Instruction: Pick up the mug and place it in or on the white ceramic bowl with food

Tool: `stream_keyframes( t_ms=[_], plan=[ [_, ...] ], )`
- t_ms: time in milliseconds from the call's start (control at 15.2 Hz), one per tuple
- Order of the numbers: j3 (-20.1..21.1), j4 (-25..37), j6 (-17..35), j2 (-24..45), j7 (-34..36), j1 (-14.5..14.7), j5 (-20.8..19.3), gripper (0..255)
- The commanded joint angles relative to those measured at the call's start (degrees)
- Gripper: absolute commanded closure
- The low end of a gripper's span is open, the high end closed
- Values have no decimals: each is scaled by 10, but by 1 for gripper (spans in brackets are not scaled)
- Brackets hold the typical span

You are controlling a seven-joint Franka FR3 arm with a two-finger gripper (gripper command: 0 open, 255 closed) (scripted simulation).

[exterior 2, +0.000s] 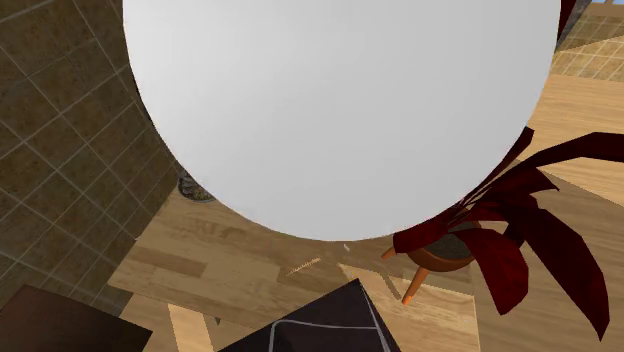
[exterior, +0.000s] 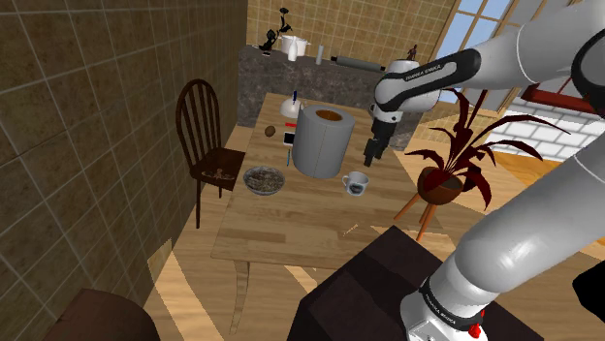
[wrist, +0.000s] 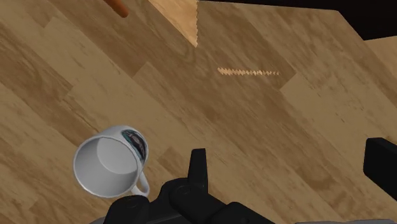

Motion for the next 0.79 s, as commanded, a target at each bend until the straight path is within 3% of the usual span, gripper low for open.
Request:
stream_keyframes(
  t_ms=[0, 726],
  plan=[
    [-12, 18, 24, 43, -22, -4, 10, 0],
    [-35, 175, 95, 289, -153, -58, 109, 0]
  ],
)
